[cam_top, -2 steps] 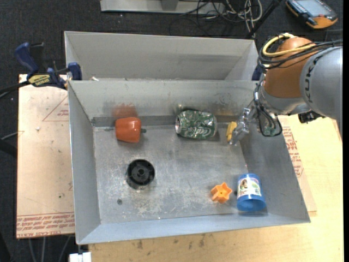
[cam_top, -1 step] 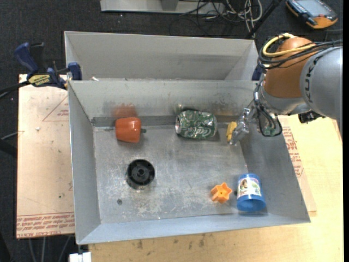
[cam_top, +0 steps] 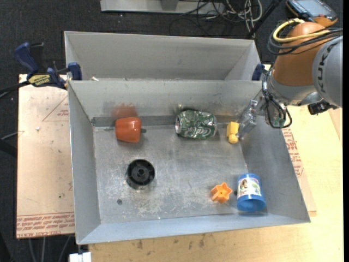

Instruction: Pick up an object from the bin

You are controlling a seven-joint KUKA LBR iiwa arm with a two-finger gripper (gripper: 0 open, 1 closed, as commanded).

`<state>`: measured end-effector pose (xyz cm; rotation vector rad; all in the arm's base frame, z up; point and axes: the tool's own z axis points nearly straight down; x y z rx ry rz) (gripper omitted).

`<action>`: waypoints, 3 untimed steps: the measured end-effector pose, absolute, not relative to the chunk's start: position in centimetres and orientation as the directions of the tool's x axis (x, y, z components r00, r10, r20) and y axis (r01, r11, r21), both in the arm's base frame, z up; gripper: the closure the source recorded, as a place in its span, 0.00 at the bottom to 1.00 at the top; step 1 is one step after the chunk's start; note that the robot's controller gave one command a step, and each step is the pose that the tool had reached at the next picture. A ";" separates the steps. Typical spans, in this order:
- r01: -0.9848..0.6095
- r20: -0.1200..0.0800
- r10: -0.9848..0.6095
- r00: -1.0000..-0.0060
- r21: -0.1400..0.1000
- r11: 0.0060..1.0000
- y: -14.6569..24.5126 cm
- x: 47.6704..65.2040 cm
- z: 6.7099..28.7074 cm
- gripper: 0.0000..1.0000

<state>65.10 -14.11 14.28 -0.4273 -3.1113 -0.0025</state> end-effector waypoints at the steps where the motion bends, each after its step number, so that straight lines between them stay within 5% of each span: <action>1: 0.263 -0.001 0.263 -0.965 0.001 0.965 -13.7 64.6 20.7 1.00; 2: 0.261 -0.009 0.261 -0.965 0.001 0.965 -13.5 64.4 21.8 1.00; 3: 0.248 0.001 0.248 -0.969 0.003 0.969 -10.4 61.5 21.9 1.00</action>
Offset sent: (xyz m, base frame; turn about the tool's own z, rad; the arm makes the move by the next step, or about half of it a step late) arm -0.0657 0.0919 0.0372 -0.2955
